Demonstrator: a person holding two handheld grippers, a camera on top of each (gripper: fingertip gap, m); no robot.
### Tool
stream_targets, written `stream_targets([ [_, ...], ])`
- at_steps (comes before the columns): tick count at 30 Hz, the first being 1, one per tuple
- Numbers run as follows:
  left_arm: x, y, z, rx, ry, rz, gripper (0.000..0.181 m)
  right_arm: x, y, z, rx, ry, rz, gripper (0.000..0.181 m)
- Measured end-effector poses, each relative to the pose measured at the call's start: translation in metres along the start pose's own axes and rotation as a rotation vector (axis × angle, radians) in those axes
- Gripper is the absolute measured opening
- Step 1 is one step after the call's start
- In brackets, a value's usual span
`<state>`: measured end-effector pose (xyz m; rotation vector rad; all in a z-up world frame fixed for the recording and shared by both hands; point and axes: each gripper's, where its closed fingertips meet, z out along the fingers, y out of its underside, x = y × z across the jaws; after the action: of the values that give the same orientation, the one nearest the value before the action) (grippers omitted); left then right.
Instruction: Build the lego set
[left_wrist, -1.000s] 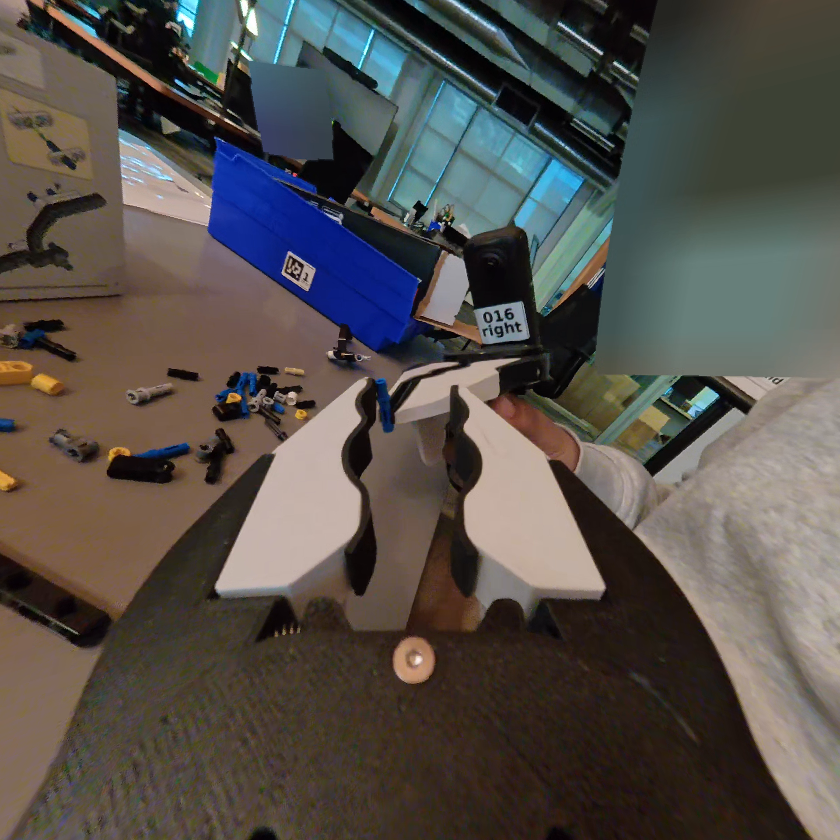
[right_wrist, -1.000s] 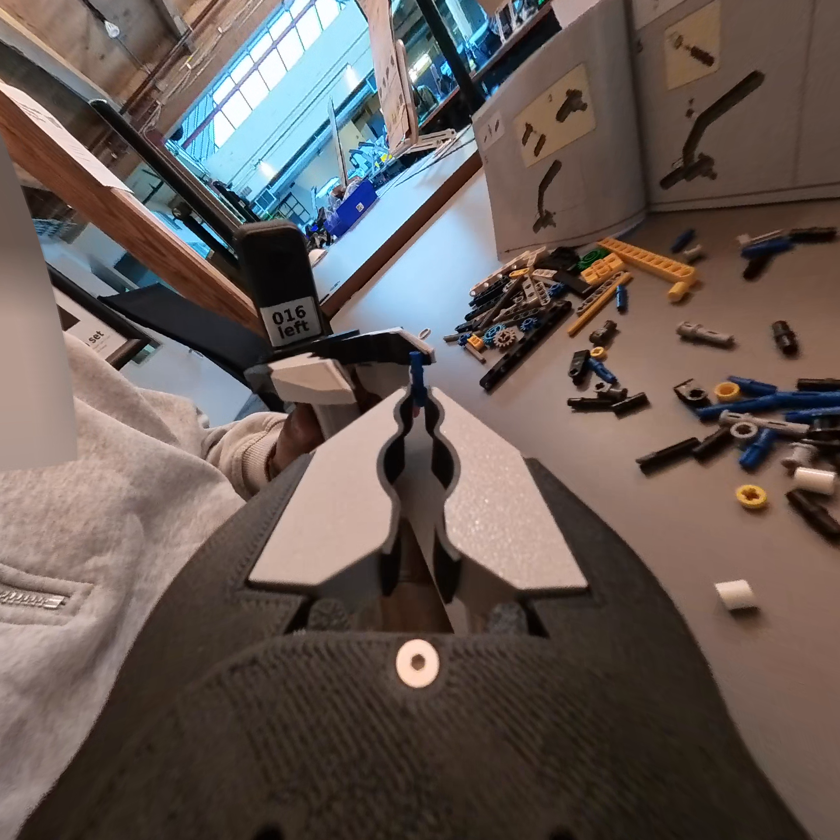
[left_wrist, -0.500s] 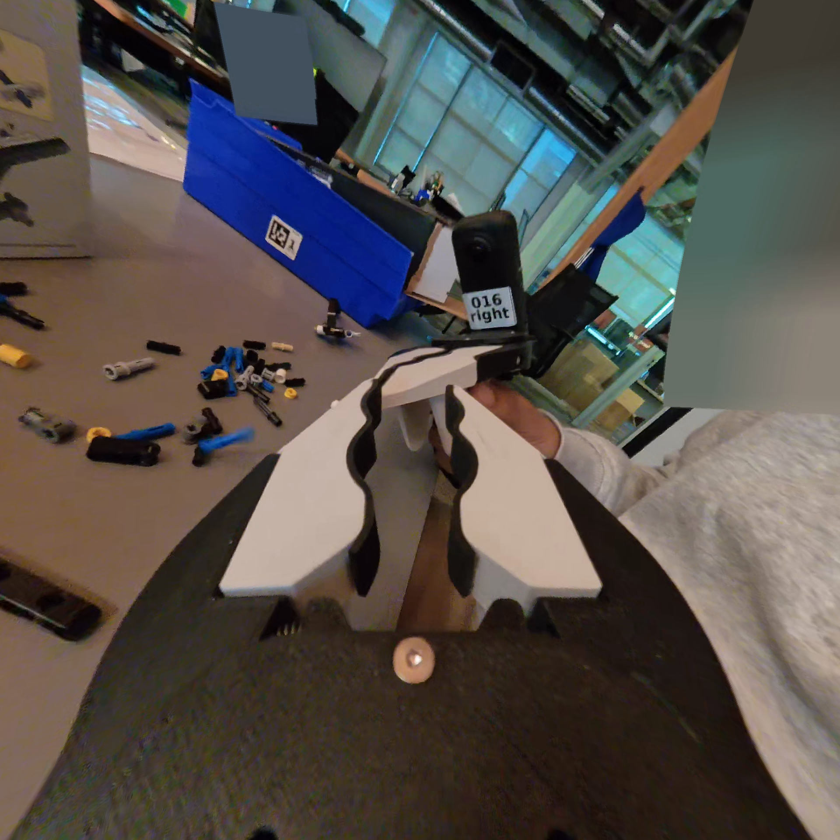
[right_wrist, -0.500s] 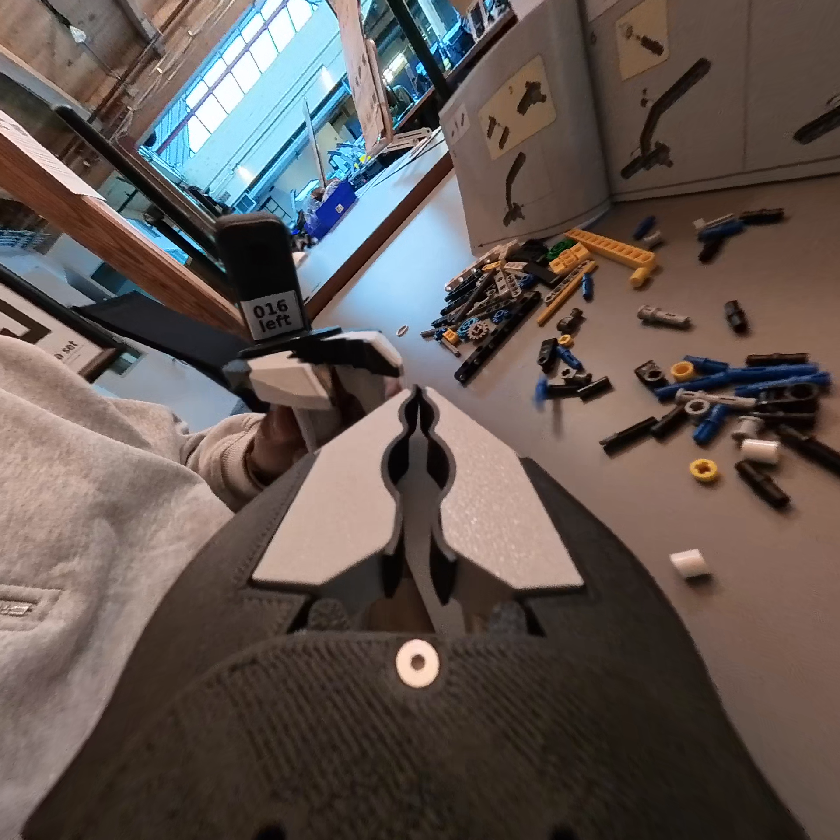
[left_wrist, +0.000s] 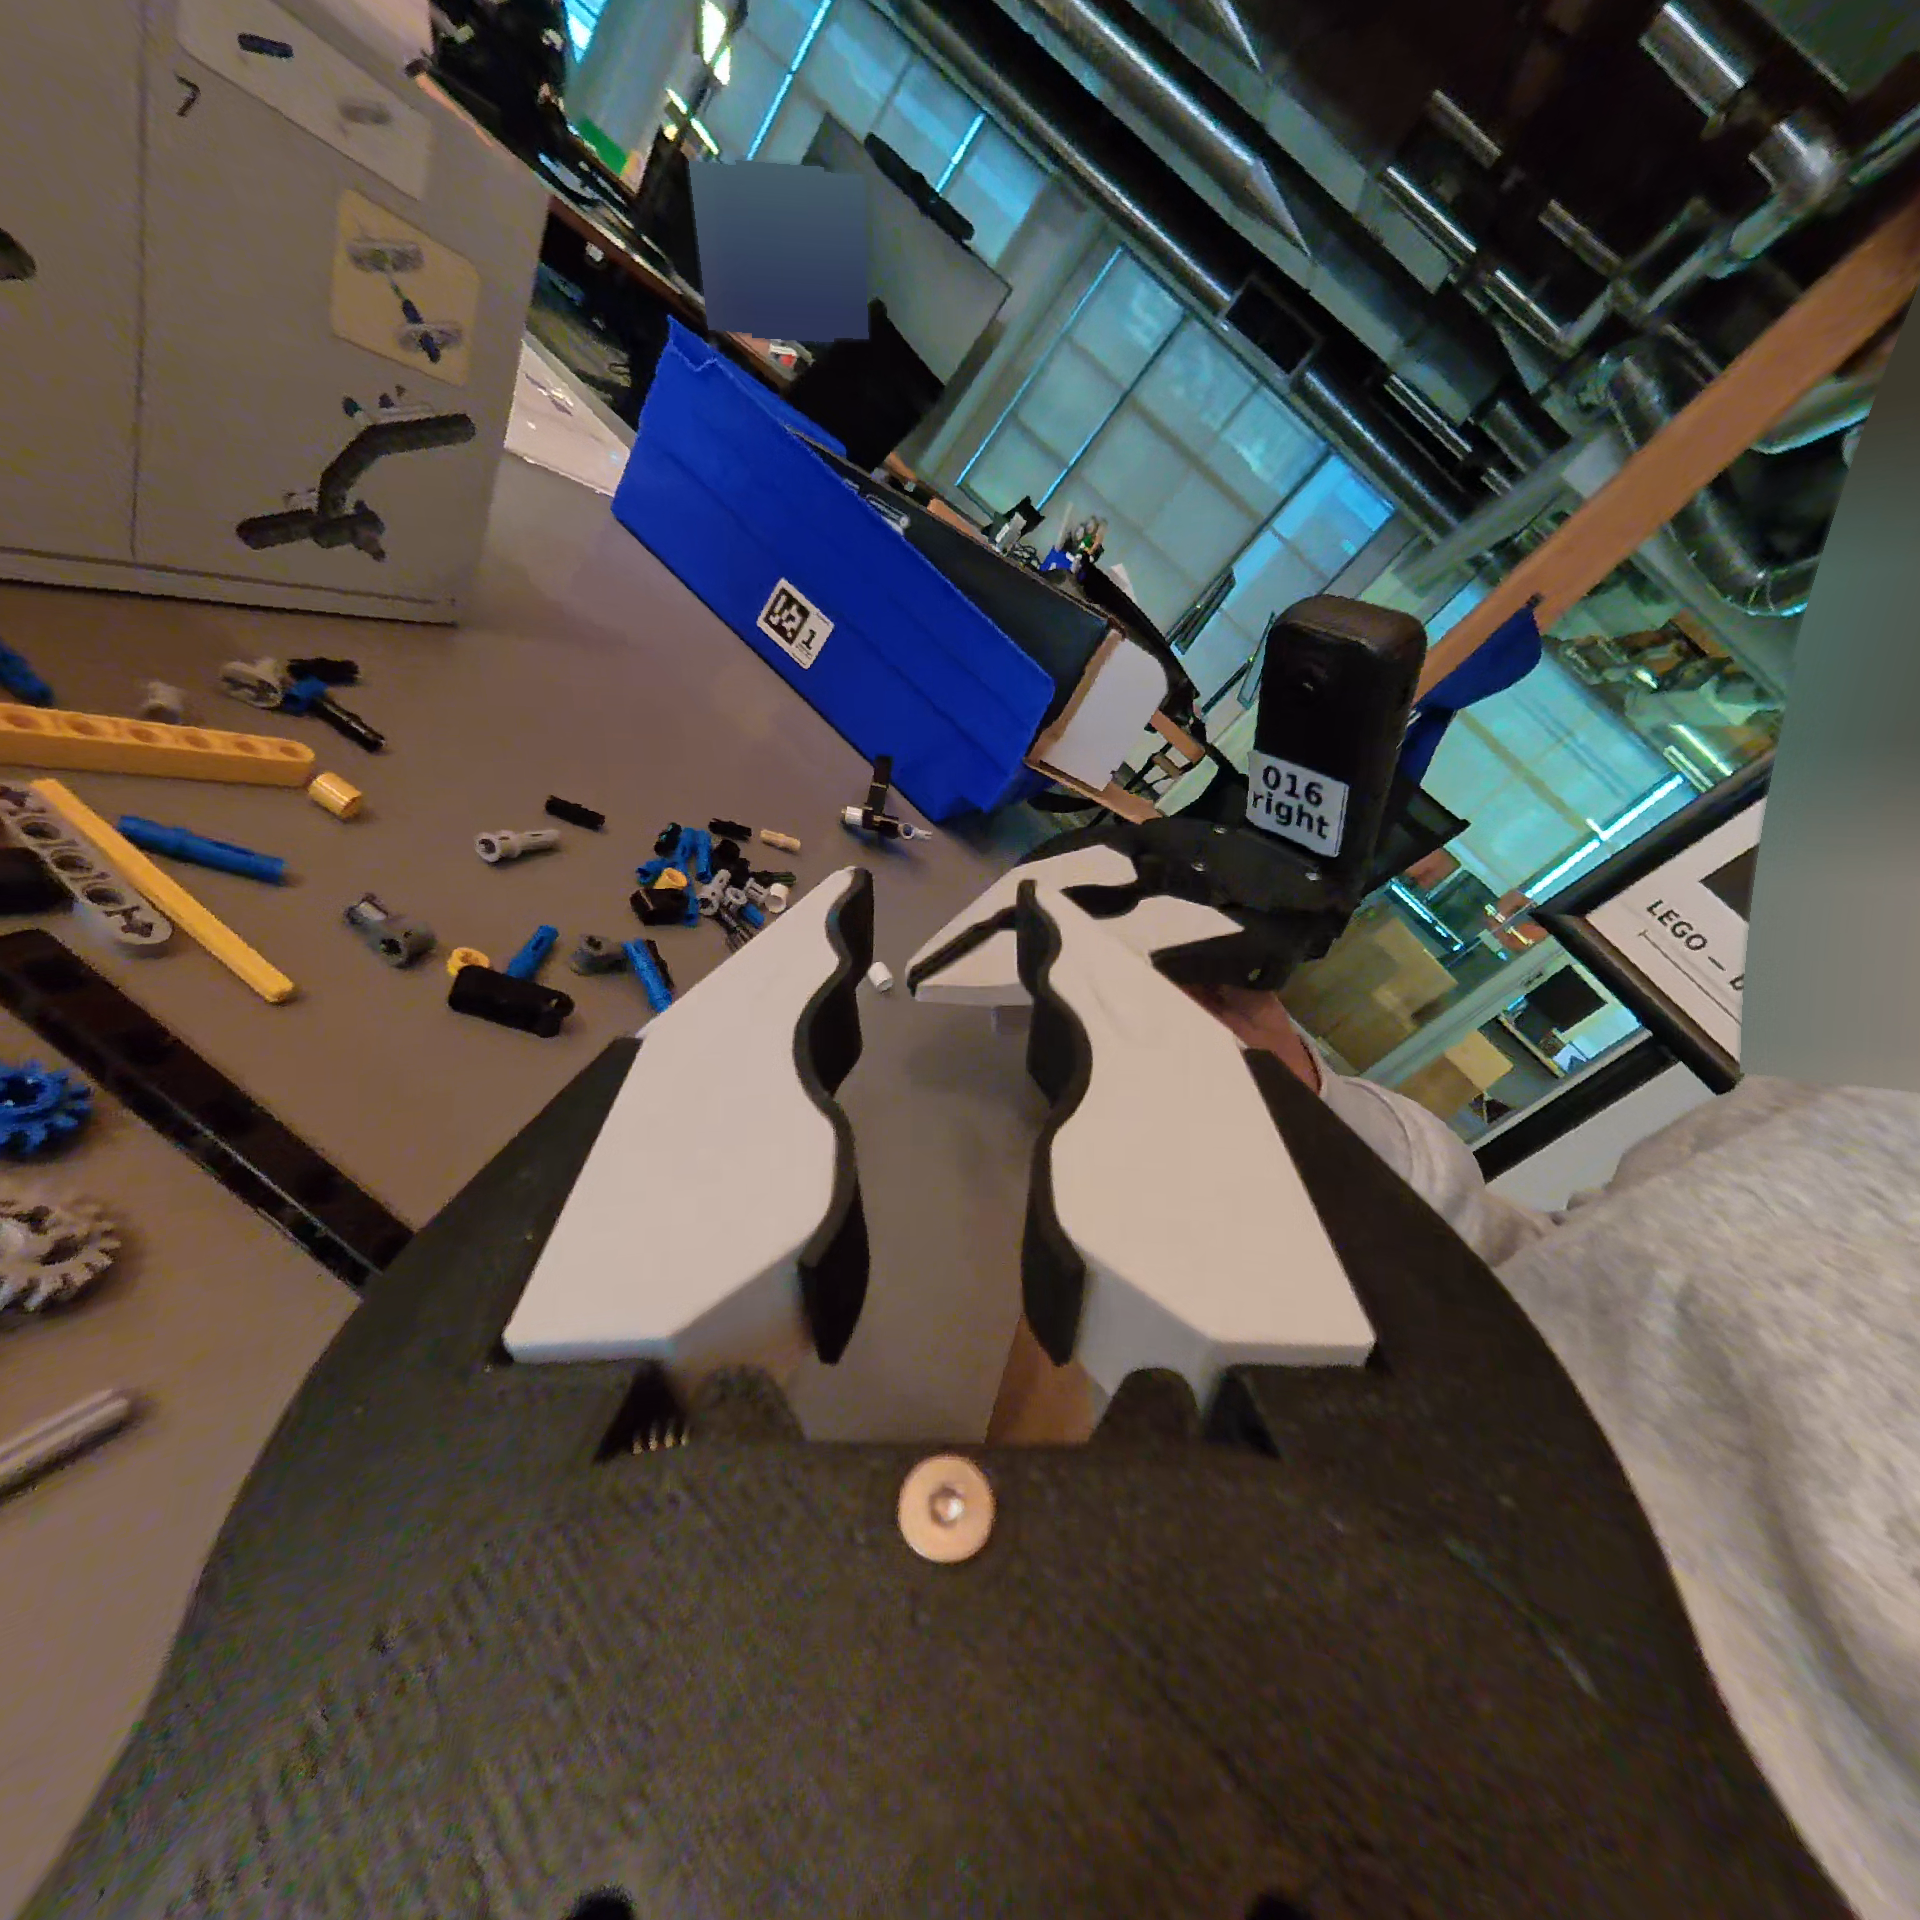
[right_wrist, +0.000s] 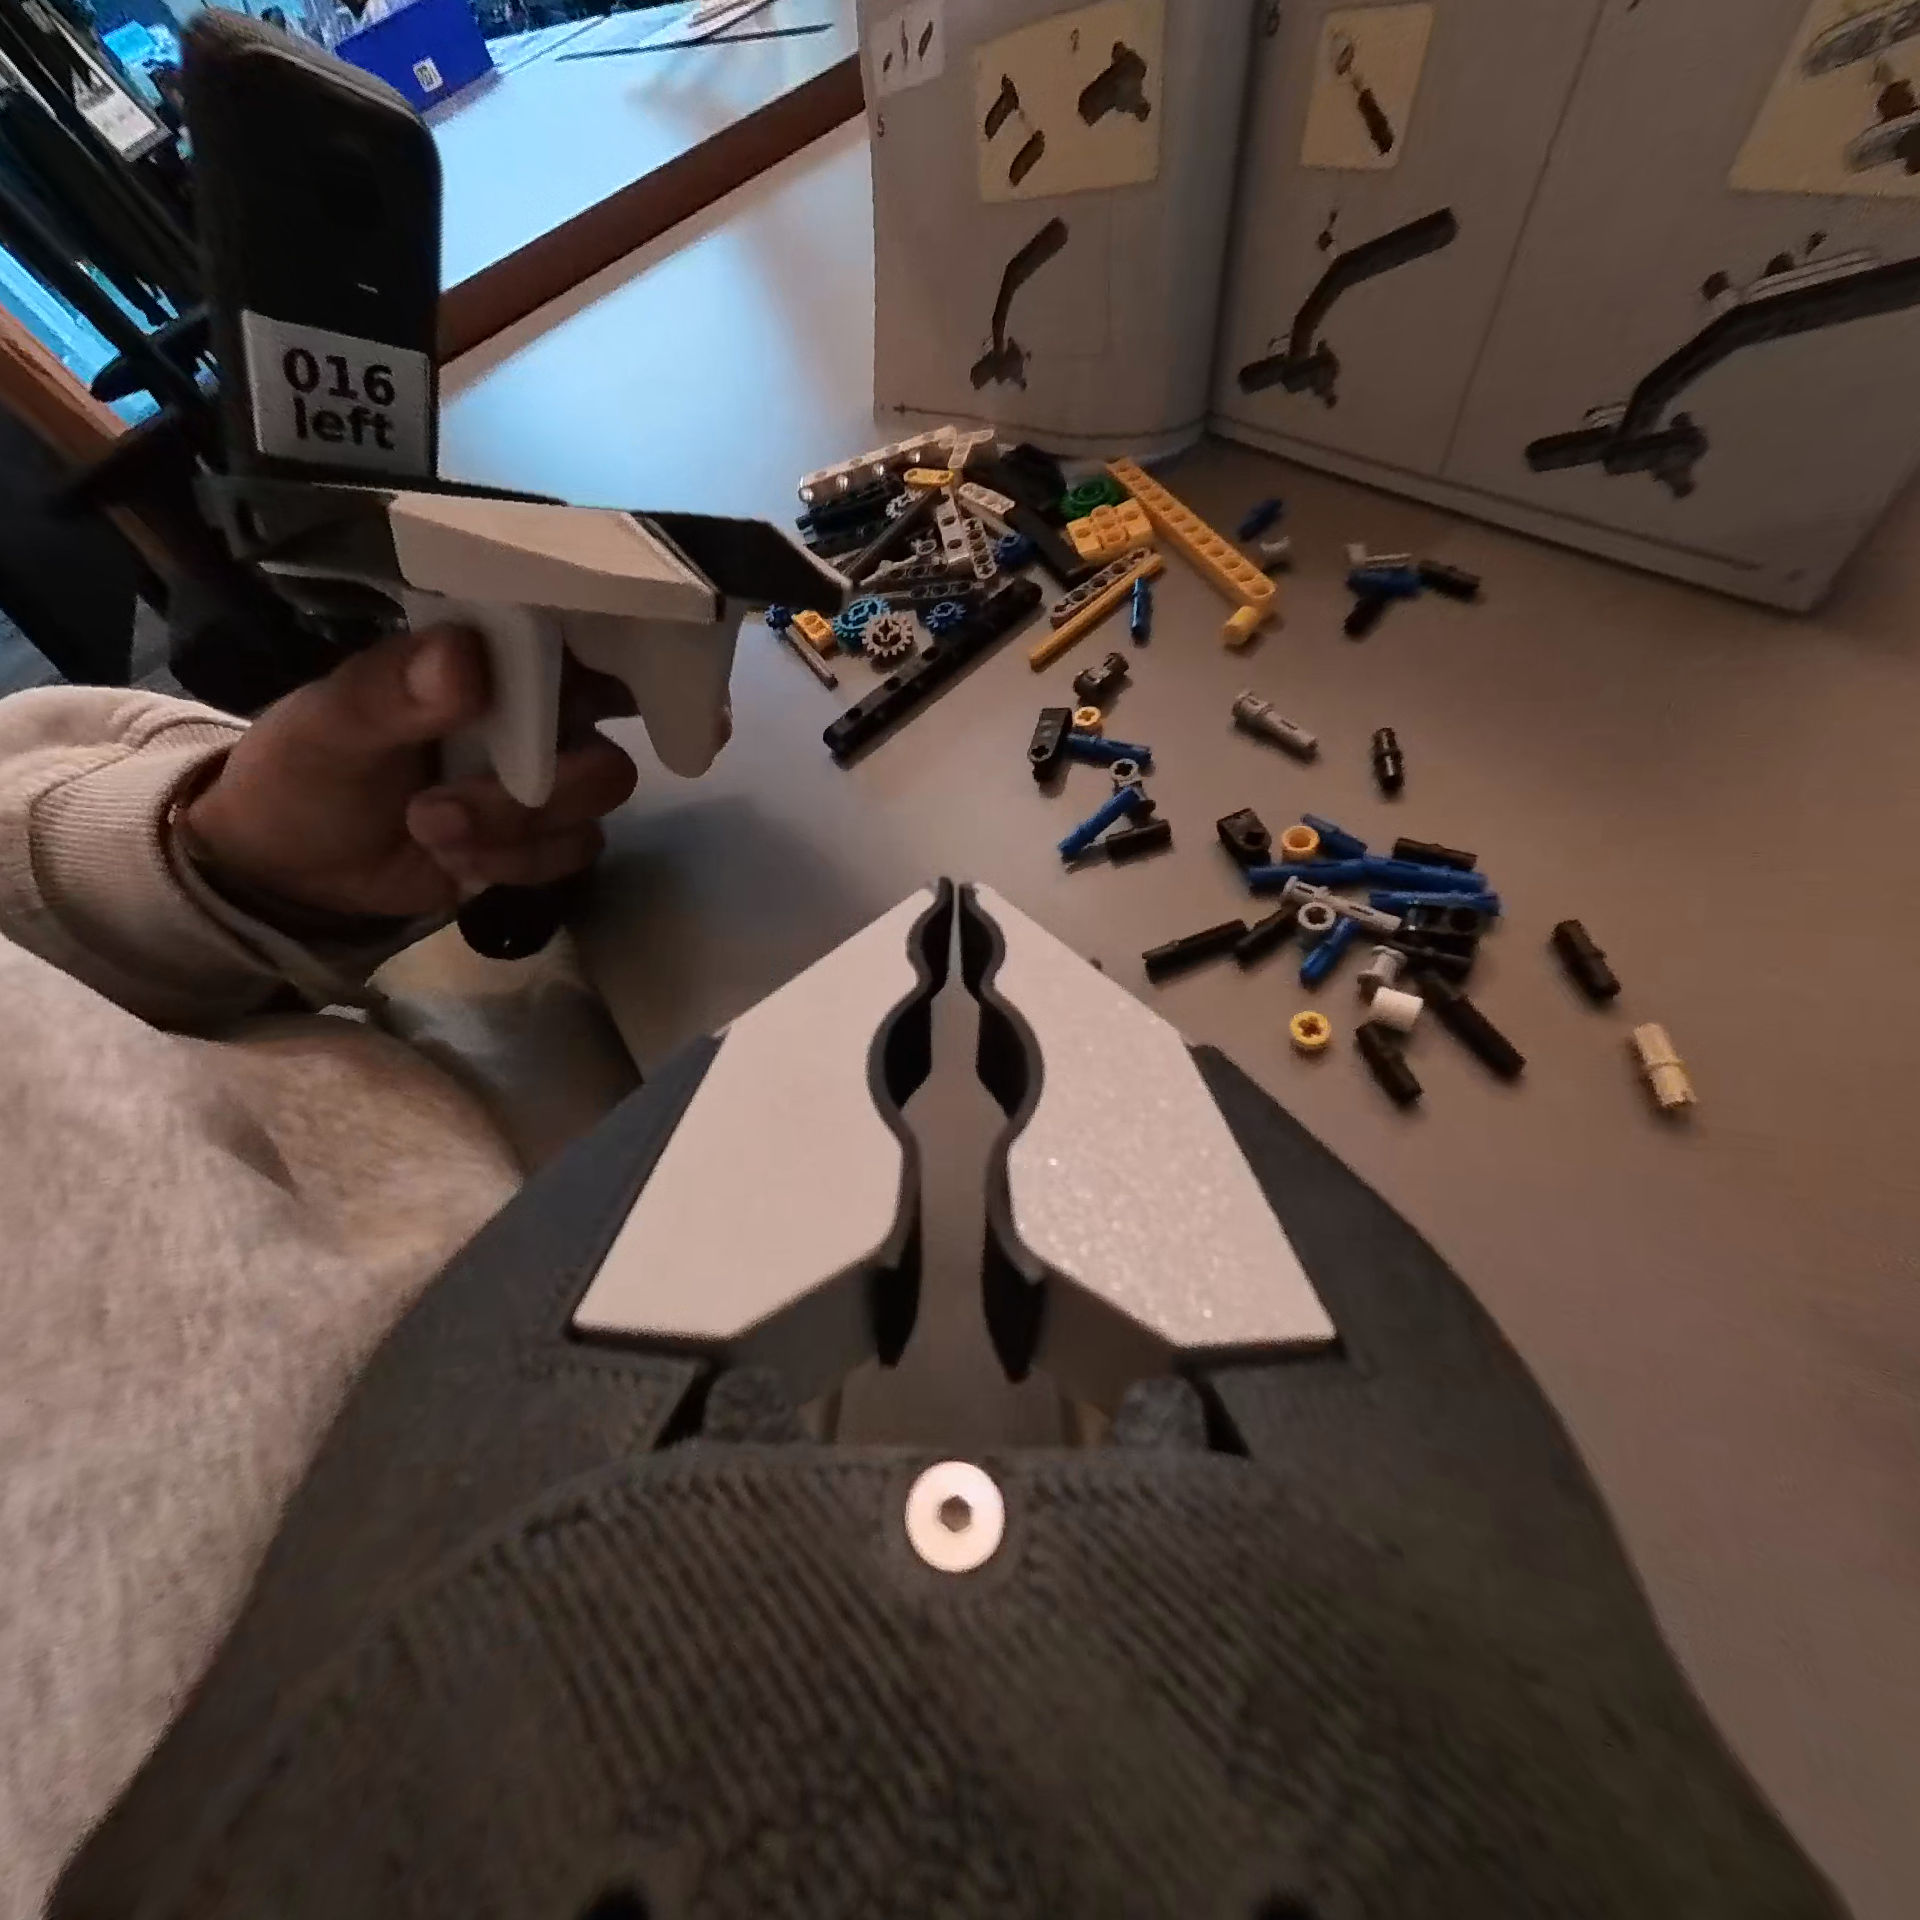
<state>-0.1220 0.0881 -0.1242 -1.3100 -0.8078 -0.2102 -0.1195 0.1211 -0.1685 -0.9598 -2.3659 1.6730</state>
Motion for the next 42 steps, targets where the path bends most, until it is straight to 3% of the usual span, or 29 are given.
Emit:
stream_targets([
  [27,-0.008,-0.001,0.001,0.009,0.025,-0.114,0.024,0.002,-0.001,-0.001,0.008,-0.050,0.074,0.002],
  [42,-0.008,-0.002,0.000,0.012,0.037,-0.136,0.024,0.011,-0.012,-0.012,0.105,-0.108,0.204,0.004],
])
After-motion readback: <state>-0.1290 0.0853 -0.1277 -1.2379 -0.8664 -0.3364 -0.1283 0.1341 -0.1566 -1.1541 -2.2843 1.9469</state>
